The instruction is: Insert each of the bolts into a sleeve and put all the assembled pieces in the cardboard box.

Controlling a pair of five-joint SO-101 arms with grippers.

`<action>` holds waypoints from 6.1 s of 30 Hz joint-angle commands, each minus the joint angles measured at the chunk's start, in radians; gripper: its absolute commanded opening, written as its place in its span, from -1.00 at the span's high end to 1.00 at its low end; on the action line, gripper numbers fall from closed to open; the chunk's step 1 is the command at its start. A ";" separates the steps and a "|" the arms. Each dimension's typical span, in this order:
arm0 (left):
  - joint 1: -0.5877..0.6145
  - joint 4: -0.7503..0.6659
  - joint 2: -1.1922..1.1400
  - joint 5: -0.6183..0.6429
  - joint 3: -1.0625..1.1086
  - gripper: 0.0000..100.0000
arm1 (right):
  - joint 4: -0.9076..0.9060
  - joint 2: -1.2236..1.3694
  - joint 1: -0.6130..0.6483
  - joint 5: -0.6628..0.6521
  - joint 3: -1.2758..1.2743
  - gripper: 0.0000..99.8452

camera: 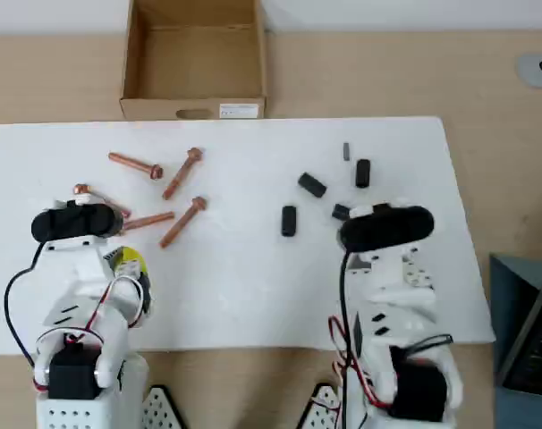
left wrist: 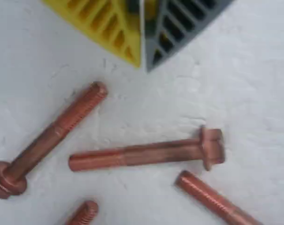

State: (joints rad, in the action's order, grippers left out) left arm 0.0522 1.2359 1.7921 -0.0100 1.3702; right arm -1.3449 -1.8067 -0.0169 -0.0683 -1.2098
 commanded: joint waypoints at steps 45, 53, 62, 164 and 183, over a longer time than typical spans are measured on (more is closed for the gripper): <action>0.245 0.203 -1.526 -0.199 -1.111 0.99 | -0.336 2.269 0.002 -0.011 1.770 0.72; 0.245 0.201 -1.526 -0.201 -1.105 0.99 | -0.315 2.413 0.030 -0.014 1.867 0.68; 0.245 0.203 -1.526 -0.206 -1.103 0.99 | -0.322 2.603 0.035 -0.014 2.068 0.68; -0.112 0.390 -2.703 -0.222 -2.375 0.84 | -0.288 1.354 -0.087 -0.097 1.036 0.98; -0.115 0.281 -2.746 -0.235 -2.374 0.85 | -0.295 1.354 -0.087 -0.097 1.036 0.98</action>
State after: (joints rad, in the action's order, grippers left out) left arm -0.0675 1.5351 -0.9620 -0.2386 -0.9559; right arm -1.6517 -0.4135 -0.0890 -0.1573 -0.1772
